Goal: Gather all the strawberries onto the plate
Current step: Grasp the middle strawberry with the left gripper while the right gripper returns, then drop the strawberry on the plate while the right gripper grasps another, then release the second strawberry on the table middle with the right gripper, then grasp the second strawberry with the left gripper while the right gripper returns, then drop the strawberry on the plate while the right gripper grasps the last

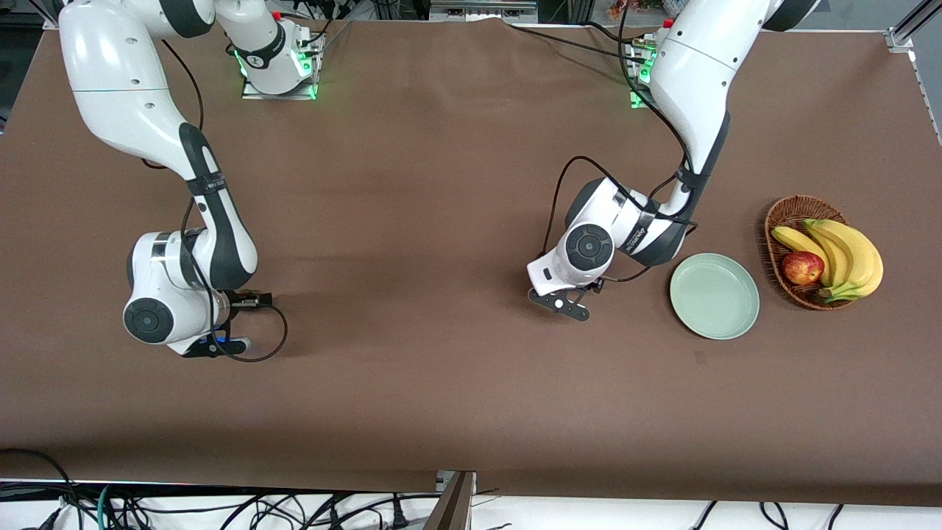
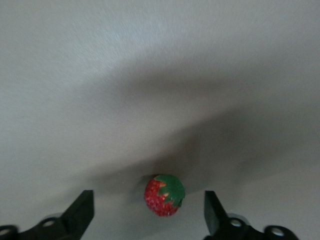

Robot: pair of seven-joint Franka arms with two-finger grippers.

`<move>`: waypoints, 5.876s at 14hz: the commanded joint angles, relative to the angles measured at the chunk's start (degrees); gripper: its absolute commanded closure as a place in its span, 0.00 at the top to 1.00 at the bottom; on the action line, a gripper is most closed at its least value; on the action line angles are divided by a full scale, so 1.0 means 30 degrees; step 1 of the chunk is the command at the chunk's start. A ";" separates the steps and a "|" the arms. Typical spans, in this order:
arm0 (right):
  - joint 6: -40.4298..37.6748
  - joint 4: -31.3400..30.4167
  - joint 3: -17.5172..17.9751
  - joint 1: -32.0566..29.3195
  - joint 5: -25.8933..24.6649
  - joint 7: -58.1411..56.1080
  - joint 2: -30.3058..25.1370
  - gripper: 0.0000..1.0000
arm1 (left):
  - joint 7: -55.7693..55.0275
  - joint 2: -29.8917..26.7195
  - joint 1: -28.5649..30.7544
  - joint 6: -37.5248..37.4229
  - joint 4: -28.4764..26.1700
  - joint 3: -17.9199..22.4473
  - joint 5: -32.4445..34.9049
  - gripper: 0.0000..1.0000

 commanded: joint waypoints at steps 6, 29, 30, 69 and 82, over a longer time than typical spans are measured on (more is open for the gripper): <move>0.0573 -0.1701 0.0207 -0.0080 0.0365 -0.0234 -0.0800 0.97 | -0.0463 -0.0358 -0.0687 0.0002 -0.0376 0.0272 0.0046 0.10; 0.8267 0.1315 0.2082 0.8350 0.4813 1.6366 0.0603 0.05 | 0.8502 -0.2675 0.8190 0.0000 -0.3012 0.1796 0.2975 0.32; 0.9410 0.1345 0.2256 0.8995 0.5195 1.7131 0.0838 0.05 | 0.8473 -0.2646 0.8161 -0.0029 -0.3012 0.1796 0.2975 0.98; -0.0012 0.0584 -0.3865 0.2237 0.2973 -0.6733 0.0137 1.00 | -0.0580 0.3478 0.0310 0.4892 0.5426 -0.1105 -0.1361 1.00; 0.1073 -0.1409 -0.3865 0.1326 0.3031 -0.7764 0.0020 0.41 | -0.0375 0.3537 0.0221 0.4776 0.5338 -0.1046 -0.0628 0.06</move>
